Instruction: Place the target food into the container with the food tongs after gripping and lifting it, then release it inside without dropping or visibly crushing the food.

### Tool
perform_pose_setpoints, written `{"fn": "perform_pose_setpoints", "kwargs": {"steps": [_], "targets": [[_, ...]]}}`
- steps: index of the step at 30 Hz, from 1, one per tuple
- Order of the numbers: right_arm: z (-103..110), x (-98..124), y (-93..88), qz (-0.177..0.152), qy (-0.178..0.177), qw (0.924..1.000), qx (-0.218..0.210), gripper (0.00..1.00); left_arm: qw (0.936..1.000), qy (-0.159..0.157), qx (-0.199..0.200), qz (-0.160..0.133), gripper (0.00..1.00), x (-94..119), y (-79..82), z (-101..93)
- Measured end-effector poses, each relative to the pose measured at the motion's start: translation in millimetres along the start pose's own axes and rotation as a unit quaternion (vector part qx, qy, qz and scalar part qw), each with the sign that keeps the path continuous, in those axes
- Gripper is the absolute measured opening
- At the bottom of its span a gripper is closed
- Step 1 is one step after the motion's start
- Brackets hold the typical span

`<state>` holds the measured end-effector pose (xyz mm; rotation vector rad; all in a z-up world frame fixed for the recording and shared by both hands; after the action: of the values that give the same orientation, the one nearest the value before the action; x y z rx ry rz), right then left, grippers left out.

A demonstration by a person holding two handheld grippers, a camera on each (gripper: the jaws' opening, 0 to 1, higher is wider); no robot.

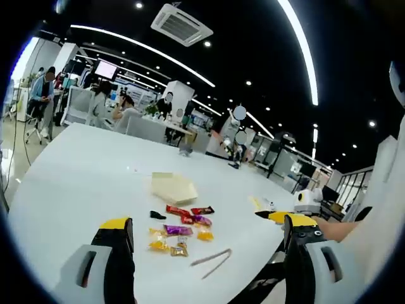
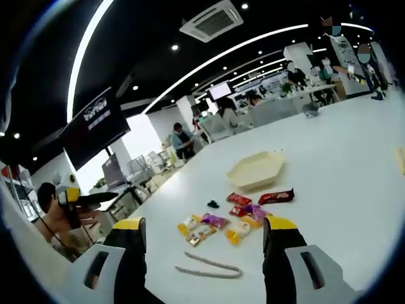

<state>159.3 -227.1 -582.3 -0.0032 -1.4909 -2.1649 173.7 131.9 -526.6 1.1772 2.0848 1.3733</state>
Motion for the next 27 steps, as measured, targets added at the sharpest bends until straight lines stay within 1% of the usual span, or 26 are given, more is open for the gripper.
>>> {"fn": "perform_pose_setpoints", "kwargs": {"steps": [8,14,17,20,24,27], "targets": [[0.2,-1.4,-1.6,0.002,-0.003,1.0000,-0.002,0.77,0.9999,0.001,0.008,-0.006,0.99,2.2,-1.4,2.5],[2.1,-5.4,-7.2,0.010,-0.001,0.9999,0.000,0.76,0.9999,0.005,0.010,-0.007,0.99,5.3,-2.3,5.4],[2.8,-8.4,-8.5,0.014,0.000,0.9999,0.000,0.76,0.9998,0.006,0.007,-0.018,0.99,7.2,-0.3,6.4],[4.3,-11.3,-8.9,0.018,0.002,0.9998,0.001,0.76,0.9994,0.004,0.002,-0.035,0.99,8.5,1.7,6.1],[4.6,-15.4,-9.3,0.024,0.006,0.9997,0.002,0.75,0.9989,0.002,-0.002,-0.047,0.99,9.4,1.8,5.4],[5.4,-18.4,-10.2,0.029,0.008,0.9995,0.006,0.75,0.9988,0.003,0.000,-0.049,0.99,9.7,0.2,5.6]]}}
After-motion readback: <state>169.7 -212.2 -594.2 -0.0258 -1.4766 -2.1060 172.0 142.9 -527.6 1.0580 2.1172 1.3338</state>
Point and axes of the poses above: the point that each gripper's makers call its tool centre point, and the gripper's own axes: x roughly backward along the fingers, z roughly to its left, y roughly out of its top, the point moved 9 cm from there along x, roughly backward along the fingers, and after that the axes turned 7 degrees about -y, right-handed, at the moved point
